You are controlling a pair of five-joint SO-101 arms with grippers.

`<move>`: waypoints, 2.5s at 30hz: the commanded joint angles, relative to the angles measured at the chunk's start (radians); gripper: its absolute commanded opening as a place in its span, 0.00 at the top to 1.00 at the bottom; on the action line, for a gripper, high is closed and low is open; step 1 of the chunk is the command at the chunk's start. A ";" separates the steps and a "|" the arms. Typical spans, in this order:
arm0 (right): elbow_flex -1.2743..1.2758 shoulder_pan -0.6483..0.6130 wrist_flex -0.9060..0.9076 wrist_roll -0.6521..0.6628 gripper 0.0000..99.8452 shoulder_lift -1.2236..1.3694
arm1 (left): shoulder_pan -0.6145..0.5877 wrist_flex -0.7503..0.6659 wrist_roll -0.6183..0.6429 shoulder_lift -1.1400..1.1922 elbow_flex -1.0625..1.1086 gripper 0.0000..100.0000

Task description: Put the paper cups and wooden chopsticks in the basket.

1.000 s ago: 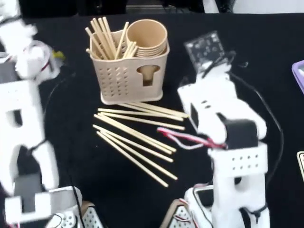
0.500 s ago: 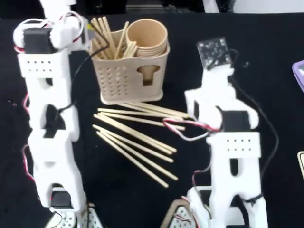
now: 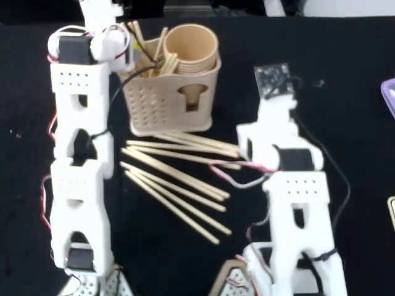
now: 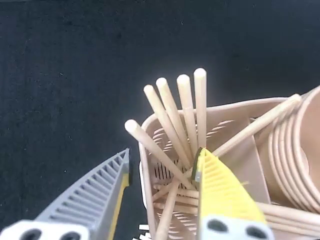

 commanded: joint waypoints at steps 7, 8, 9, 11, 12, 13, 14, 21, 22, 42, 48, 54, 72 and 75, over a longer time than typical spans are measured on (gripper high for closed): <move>0.016 0.008 -0.026 -0.009 0.80 -0.001 | 0.016 -0.023 -0.008 -0.014 0.113 0.96; 0.030 0.003 -0.026 -0.009 0.80 -0.001 | 0.025 -0.046 -0.008 -0.011 0.120 0.96; 0.042 -0.011 -0.026 -0.009 0.80 -0.001 | 0.028 -0.074 -0.008 -0.003 0.122 0.96; 0.071 -0.043 -0.025 -0.011 0.80 -0.001 | 0.036 -0.121 -0.008 -0.002 0.119 0.96; 0.085 -0.063 -0.023 -0.018 0.80 -0.001 | 0.039 -0.143 -0.008 -0.005 0.119 0.96; 0.097 -0.081 -0.025 -0.038 0.80 -0.001 | 0.039 -0.158 -0.008 -0.005 0.119 0.96; 0.108 -0.095 -0.028 -0.061 0.80 -0.001 | 0.041 -0.170 -0.008 -0.005 0.119 0.96; 0.125 -0.138 -0.029 -0.089 0.80 -0.001 | 0.036 -0.212 -0.008 0.005 0.120 0.97; 0.125 -0.138 -0.031 -0.089 0.80 -0.001 | 0.035 -0.230 -0.008 0.005 0.120 0.97; 0.166 -0.137 -0.092 -0.086 0.80 -0.001 | 0.028 -0.078 0.002 0.041 0.177 0.97; 0.165 -0.137 -0.094 -0.086 0.80 -0.001 | -0.005 -0.066 0.051 0.032 0.176 0.97; 0.165 -0.137 -0.092 -0.086 0.80 -0.001 | -0.019 -0.071 0.057 0.043 0.185 0.88; 0.165 -0.137 -0.094 -0.084 0.80 -0.001 | -0.021 -0.250 0.057 0.032 0.079 0.79; 0.165 -0.137 -0.094 -0.084 0.80 -0.001 | -0.021 -0.247 0.058 0.038 -0.004 0.76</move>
